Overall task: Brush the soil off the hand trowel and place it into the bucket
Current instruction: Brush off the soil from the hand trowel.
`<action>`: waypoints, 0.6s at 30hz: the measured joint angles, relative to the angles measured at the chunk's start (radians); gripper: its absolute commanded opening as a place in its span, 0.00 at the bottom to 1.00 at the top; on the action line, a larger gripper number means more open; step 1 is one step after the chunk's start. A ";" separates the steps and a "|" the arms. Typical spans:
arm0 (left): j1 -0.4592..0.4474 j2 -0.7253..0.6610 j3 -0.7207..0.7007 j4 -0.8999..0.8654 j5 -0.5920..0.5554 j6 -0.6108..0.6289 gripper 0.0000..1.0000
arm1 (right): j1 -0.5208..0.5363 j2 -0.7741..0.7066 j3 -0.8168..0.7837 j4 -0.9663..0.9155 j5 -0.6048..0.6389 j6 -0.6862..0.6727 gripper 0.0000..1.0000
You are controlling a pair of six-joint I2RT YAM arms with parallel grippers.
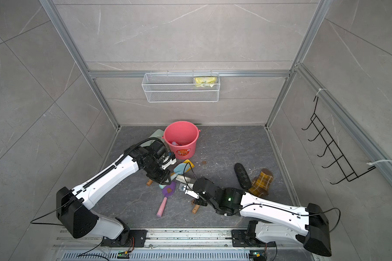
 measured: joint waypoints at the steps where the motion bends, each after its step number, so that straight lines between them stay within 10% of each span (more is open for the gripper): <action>1: -0.003 0.000 0.000 0.004 0.000 0.000 0.00 | 0.000 0.000 0.000 0.000 0.005 -0.002 0.00; 18: -0.005 0.000 0.000 0.002 0.012 0.000 0.00 | -0.164 0.019 0.000 -0.017 0.121 0.038 0.00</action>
